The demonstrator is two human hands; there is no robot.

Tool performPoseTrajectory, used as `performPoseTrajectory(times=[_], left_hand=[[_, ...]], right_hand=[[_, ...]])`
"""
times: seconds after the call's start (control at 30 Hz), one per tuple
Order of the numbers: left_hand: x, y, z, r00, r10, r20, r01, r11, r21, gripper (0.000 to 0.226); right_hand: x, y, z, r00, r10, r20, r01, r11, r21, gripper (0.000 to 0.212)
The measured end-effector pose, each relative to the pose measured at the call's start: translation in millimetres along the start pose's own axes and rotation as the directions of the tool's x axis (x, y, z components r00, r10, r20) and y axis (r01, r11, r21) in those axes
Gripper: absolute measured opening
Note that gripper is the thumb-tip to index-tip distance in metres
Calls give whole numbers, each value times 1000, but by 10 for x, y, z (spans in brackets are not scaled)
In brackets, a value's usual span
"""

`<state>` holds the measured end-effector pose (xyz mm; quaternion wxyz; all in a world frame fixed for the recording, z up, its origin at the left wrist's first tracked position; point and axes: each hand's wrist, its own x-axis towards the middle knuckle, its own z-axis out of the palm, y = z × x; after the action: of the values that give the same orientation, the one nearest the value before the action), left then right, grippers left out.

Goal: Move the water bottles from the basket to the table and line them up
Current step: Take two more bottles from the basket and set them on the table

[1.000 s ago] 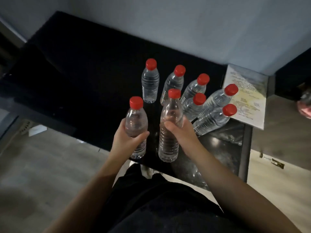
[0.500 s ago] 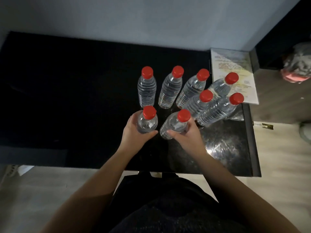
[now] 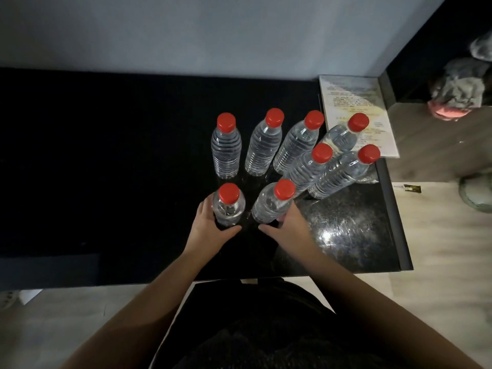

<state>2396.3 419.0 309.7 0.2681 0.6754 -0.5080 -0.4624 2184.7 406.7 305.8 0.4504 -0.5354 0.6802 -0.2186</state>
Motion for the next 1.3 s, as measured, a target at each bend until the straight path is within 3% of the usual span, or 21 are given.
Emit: performPoseTrajectory(times=[0.17,0.27,0.57,0.7,0.83,0.97,1.07,1.3], left_hand=[[159,75,87,998,-8,-55,5,998,-55,70],[277,130,98,998,-17,-63,13,998,-64,70],[474,226,117,995,-16,-99,11,999,-52,73],[454,192,162,993,-32,-116,25,998,-59,79],[324,64,230,989,-90,-115,92,996,12,84],[-29,32,343,986,-113,-123,125,987,100,76],[-273,124,550,998,-41,-47,50,978,201,68],[-577,677,1599,960,111,258,-199,917,346,61]], right_hand=[[111,-131,50,995,25,-100,-29,999,-35,40],[221,-215,53,990,67,-126,-70,997,-19,33],[371,-347,166,975,87,-202,-97,994,-40,40],[371,-340,151,980,119,-161,-141,982,-130,45],[210,-164,57,979,187,-76,-201,944,-262,67],[-171,181,-194,981,175,-89,-195,916,-349,65],[-482,488,-436,978,165,-131,-205,886,-417,62],[-1295,1424,-1243,941,188,-282,-275,910,-311,58]])
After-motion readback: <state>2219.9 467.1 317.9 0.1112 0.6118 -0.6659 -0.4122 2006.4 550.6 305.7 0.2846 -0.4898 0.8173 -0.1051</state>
